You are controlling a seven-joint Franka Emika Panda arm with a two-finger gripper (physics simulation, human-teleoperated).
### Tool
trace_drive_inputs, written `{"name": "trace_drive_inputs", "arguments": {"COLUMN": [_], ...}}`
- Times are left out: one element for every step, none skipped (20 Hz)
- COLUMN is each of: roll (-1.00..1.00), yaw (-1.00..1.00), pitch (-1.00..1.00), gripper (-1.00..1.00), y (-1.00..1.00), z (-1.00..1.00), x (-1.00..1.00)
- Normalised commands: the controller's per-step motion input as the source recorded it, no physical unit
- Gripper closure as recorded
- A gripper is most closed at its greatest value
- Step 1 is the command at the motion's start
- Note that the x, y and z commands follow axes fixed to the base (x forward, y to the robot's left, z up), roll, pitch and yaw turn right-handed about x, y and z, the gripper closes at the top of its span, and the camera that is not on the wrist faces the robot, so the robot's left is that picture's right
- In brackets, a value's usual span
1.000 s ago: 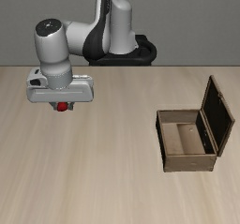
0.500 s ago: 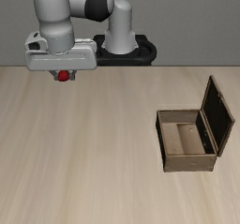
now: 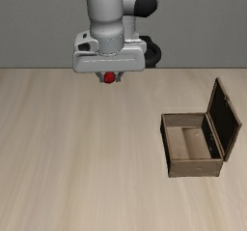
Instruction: Pick up the strawberry and place it in the box
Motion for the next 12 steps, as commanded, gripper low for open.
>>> {"name": "trace_drive_inputs", "arguments": {"roll": [0.00,0.00,0.00,0.00,0.00,0.00,0.00,0.00,0.00,0.00,0.00,0.00], "yaw": [0.00,0.00,0.00,0.00,0.00,0.00,0.00,0.00,0.00,0.00,0.00,0.00], "pitch": [0.00,0.00,0.00,0.00,0.00,0.00,0.00,0.00,0.00,0.00,0.00,0.00], "gripper": [1.00,1.00,1.00,1.00,1.00,1.00,1.00,1.00,1.00,1.00,1.00,1.00], "y": [1.00,1.00,1.00,1.00,1.00,1.00,1.00,1.00,1.00,1.00,1.00,1.00], "z": [0.00,0.00,0.00,0.00,0.00,0.00,0.00,0.00,0.00,0.00,0.00,0.00], "x": [0.00,0.00,0.00,0.00,0.00,0.00,0.00,0.00,0.00,0.00,0.00,0.00]}}
